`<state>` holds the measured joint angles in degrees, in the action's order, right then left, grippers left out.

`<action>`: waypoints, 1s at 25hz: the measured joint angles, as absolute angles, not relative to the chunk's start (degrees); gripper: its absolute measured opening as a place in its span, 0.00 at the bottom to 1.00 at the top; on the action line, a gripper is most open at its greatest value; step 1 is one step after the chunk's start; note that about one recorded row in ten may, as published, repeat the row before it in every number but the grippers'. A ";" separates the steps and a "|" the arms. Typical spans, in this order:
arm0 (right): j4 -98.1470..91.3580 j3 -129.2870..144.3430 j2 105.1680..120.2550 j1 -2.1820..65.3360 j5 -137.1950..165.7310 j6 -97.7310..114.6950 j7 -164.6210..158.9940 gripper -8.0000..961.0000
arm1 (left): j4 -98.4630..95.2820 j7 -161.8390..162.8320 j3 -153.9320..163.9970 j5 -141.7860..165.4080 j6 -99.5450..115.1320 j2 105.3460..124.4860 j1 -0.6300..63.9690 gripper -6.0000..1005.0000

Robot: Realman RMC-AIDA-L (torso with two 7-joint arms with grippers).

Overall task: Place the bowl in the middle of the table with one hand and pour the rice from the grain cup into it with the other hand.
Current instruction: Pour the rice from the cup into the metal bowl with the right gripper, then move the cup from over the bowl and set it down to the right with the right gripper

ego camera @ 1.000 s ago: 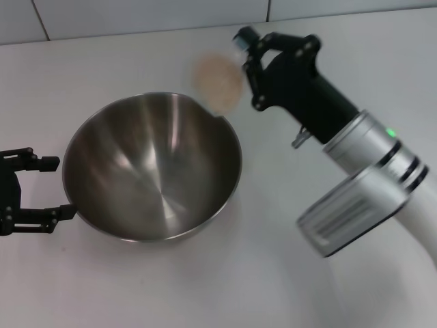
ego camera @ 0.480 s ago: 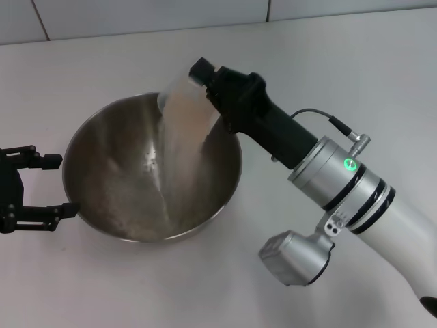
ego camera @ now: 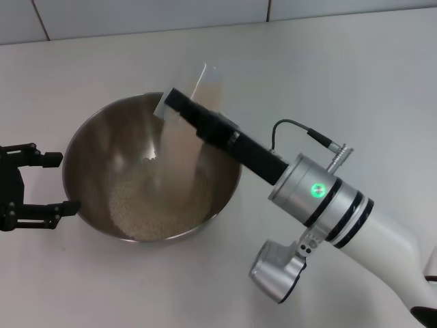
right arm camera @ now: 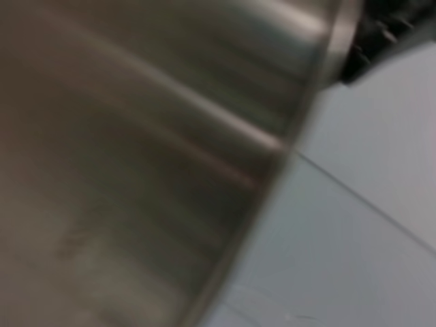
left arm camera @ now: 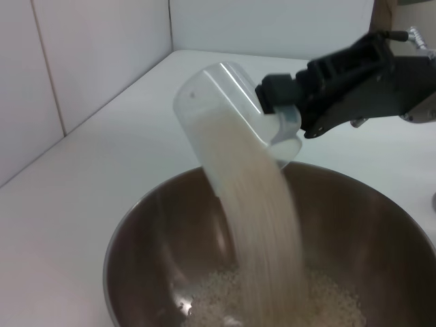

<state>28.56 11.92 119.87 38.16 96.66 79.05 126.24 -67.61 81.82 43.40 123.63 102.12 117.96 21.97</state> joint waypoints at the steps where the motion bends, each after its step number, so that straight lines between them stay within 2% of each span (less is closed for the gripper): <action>1: 28.71 11.85 119.87 38.34 96.78 78.45 128.33 0.04 | -67.64 81.82 43.43 123.62 102.12 117.98 21.99 0.83; 6: 26.56 8.32 119.87 38.52 102.34 74.52 140.59 0.05 | -67.75 81.82 43.48 123.62 102.42 118.01 21.99 0.83; 14: 27.33 2.31 119.87 37.51 109.54 73.05 140.19 0.05 | -67.96 81.86 43.43 123.51 102.83 118.03 22.05 0.83; 17: 32.42 -2.69 119.87 35.07 109.48 72.51 130.29 0.05 | -67.98 81.87 43.41 123.40 102.84 118.04 22.06 0.83; 25: 50.07 -20.64 119.46 23.61 109.77 74.64 81.42 0.06 | -68.85 82.43 42.90 123.50 102.72 118.04 21.99 0.83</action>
